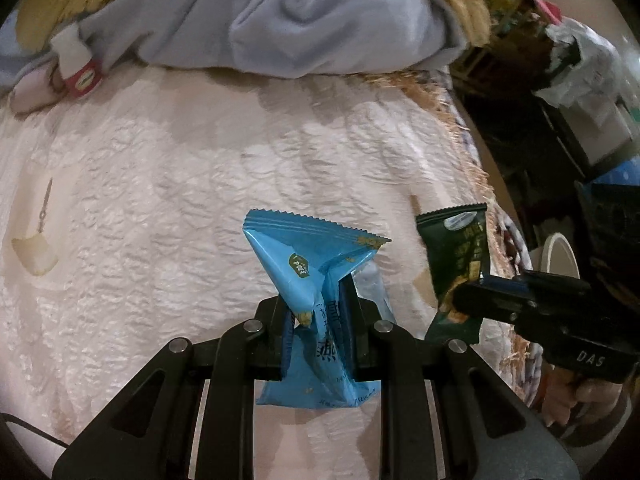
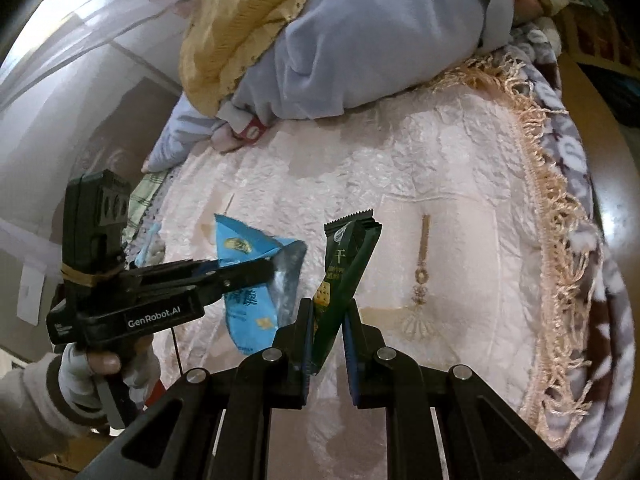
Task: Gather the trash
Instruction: 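Carry the blue packet and green sachet over the white bucket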
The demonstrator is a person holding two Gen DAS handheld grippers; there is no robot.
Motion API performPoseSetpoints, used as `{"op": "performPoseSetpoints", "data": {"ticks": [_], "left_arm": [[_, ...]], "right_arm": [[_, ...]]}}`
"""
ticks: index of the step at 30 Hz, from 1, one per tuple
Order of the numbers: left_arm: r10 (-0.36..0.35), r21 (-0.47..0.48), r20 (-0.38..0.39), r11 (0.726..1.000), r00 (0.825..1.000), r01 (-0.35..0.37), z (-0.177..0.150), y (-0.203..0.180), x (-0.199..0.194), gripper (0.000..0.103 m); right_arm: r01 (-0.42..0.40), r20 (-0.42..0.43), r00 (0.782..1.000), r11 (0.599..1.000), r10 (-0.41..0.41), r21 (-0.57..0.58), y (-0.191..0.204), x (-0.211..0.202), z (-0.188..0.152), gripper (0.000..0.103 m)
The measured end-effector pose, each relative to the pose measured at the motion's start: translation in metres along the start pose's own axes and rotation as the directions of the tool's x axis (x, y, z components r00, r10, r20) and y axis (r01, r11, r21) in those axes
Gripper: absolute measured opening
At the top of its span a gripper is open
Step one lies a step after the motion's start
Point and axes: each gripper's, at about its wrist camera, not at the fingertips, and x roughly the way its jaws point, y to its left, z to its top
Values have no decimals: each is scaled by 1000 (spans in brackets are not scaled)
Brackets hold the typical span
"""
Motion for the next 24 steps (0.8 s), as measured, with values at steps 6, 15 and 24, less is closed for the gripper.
{"op": "performPoseSetpoints", "data": {"ticks": [6, 15, 24], "left_arm": [[-33, 126, 80, 992, 996, 23, -26, -30, -11, 18], [-118, 288, 122, 954, 986, 78, -73, -96, -52, 17], [-163, 381, 147, 920, 976, 96, -99, -150, -75, 18]], "right_arm": [[56, 117, 992, 998, -53, -23, 13, -35, -38, 13], [202, 271, 935, 972, -229, 123, 42, -129, -124, 13], [233, 353, 887, 949, -298, 214, 44, -195, -169, 13]]}}
